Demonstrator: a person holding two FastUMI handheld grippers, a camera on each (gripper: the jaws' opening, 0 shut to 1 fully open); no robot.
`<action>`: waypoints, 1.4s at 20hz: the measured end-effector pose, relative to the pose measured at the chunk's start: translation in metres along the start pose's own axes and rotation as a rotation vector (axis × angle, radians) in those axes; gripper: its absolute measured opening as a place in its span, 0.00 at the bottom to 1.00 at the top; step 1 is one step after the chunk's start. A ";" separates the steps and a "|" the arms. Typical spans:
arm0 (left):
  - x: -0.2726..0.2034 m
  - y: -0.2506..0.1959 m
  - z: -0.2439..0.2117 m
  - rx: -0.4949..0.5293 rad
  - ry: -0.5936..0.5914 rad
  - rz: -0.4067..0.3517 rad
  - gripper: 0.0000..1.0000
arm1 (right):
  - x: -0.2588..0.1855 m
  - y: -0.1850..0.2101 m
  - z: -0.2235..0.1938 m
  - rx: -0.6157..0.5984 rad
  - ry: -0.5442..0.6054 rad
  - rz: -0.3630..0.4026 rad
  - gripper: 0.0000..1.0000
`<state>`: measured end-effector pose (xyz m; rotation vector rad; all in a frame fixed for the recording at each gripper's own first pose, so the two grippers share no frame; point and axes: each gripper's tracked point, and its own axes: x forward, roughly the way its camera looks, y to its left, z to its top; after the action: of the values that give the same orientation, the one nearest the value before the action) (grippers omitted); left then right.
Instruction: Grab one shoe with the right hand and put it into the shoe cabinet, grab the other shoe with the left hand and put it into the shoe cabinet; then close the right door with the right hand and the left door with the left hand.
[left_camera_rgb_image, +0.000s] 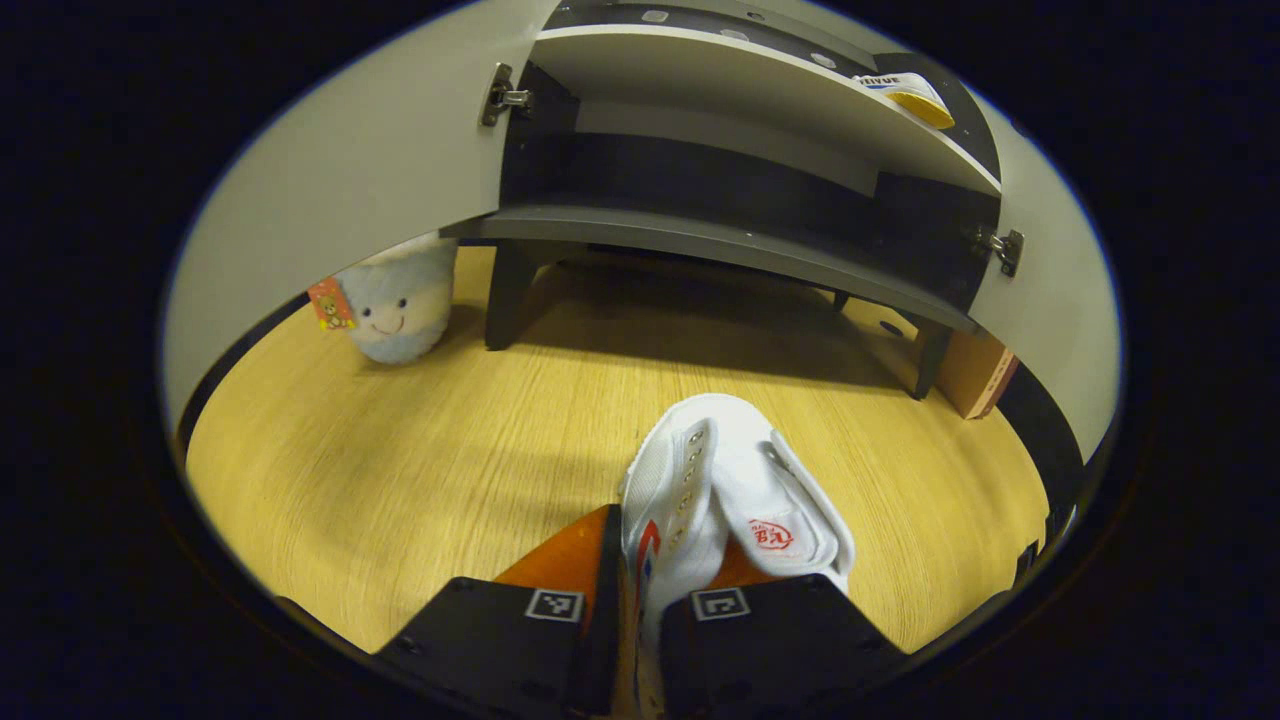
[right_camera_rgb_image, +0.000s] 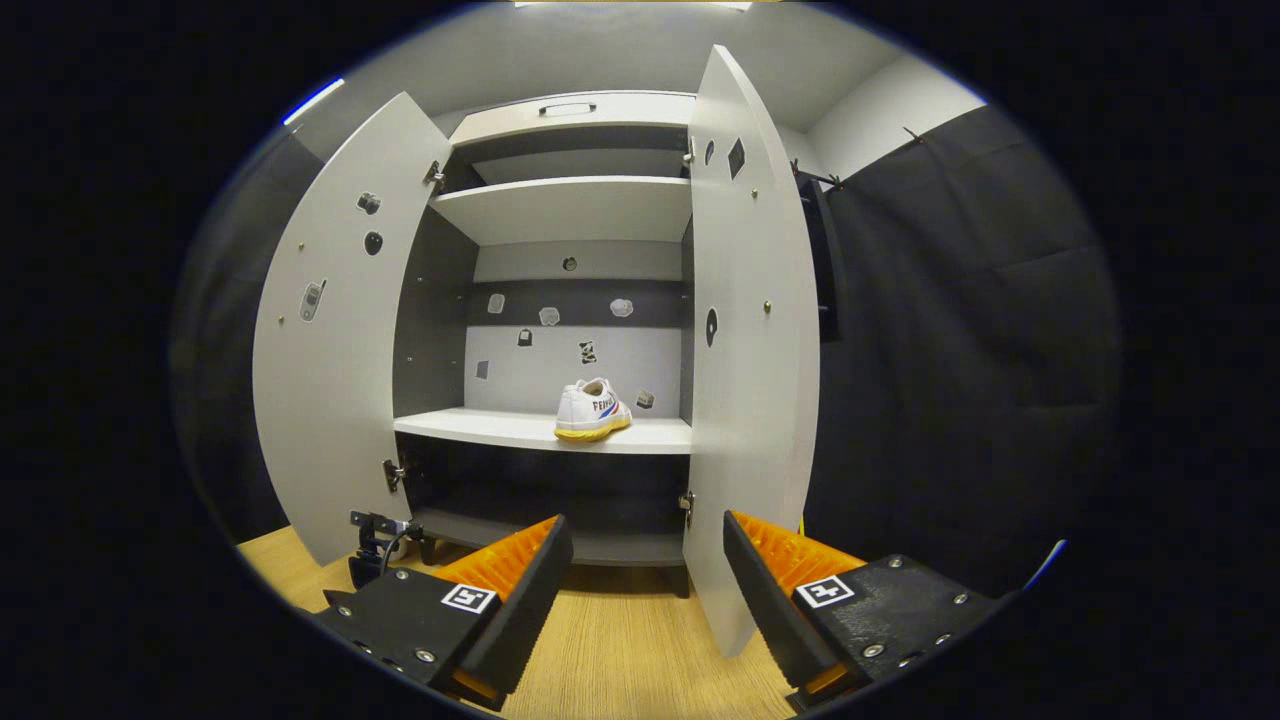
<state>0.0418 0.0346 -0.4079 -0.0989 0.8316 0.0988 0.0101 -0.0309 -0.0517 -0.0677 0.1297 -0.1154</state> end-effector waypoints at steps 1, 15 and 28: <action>0.001 0.001 0.001 -0.015 -0.005 0.009 0.17 | 0.000 0.000 0.000 0.001 0.000 0.002 0.93; -0.193 0.017 0.085 -0.175 -0.192 0.090 0.08 | 0.005 0.020 -0.002 0.017 -0.005 0.051 0.93; -0.182 -0.060 0.359 -0.096 -0.446 -0.060 0.08 | -0.007 0.010 0.016 0.013 -0.063 0.024 0.93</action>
<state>0.1903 0.0121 -0.0301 -0.1846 0.3779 0.0992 0.0061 -0.0187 -0.0354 -0.0569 0.0673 -0.0902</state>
